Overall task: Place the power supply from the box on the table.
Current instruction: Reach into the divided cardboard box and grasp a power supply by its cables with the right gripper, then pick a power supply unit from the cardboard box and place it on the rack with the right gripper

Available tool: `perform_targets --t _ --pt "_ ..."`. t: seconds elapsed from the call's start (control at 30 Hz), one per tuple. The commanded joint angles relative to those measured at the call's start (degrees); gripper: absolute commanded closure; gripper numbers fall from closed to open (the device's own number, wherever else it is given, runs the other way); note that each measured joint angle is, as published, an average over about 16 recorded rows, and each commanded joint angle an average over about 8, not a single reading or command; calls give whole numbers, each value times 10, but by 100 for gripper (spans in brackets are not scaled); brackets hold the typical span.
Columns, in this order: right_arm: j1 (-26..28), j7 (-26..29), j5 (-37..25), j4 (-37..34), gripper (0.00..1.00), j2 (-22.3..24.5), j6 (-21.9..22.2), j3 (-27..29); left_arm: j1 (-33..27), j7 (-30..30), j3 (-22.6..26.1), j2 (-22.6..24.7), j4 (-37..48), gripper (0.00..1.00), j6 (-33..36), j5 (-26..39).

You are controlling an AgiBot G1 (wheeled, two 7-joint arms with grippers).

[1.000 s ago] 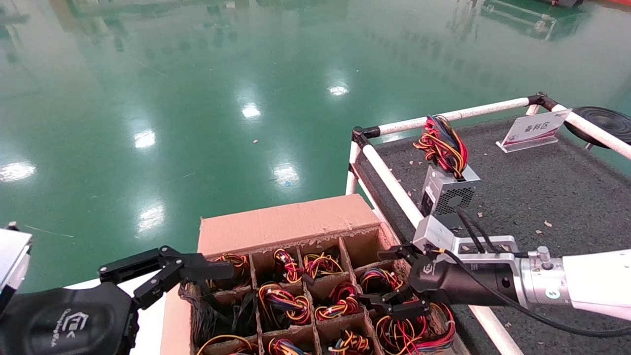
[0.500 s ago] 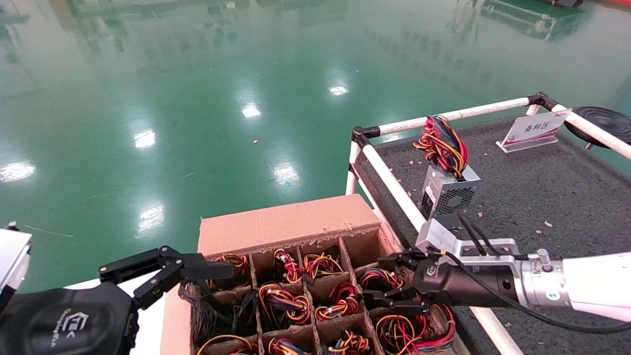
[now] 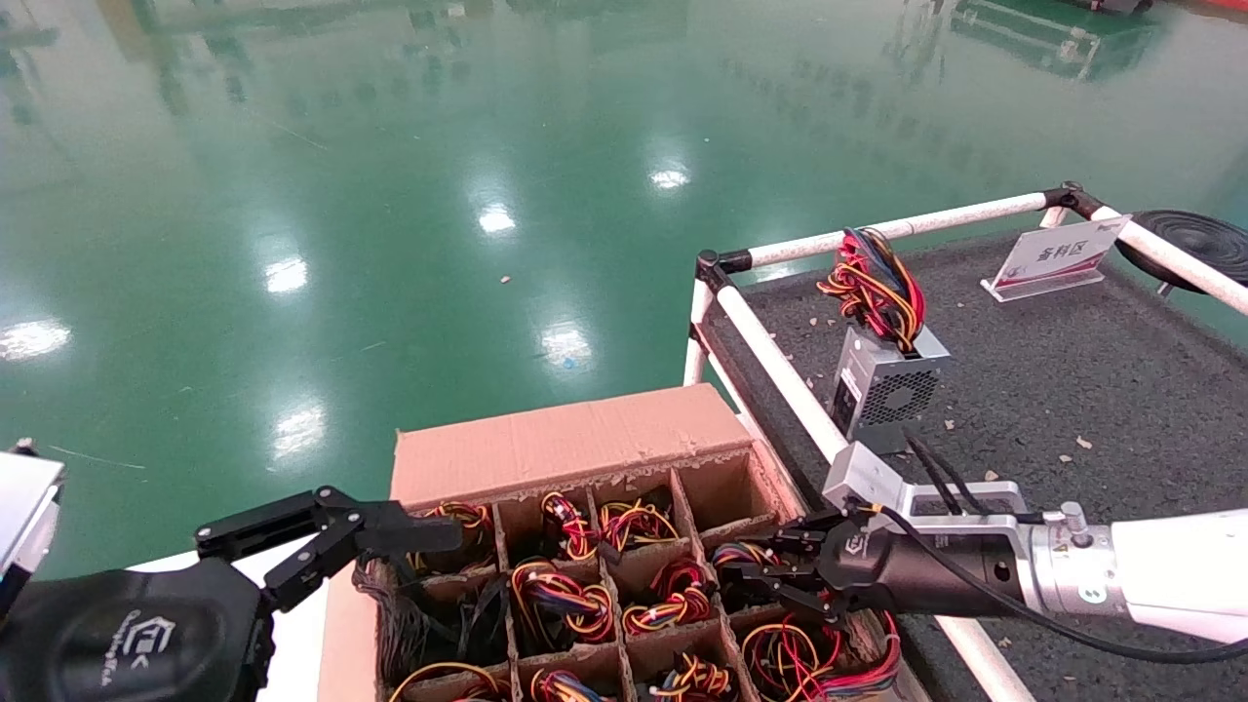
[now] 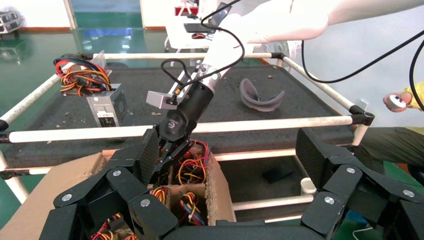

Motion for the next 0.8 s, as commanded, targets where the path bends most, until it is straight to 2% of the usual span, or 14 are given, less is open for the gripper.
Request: perform_targets --t 0.03,0.4,0.8 --pt "0 -3 -1 -6 100 -2 2 -1 0 0 0 0 0 0 0 0" --pt "20 -9 14 -23 100 -3 -9 10 0 0 0 0 0 0 0 0" --pt "80 7 41 -9 100 20 -74 28 0 0 1 0 0 0 0 0"
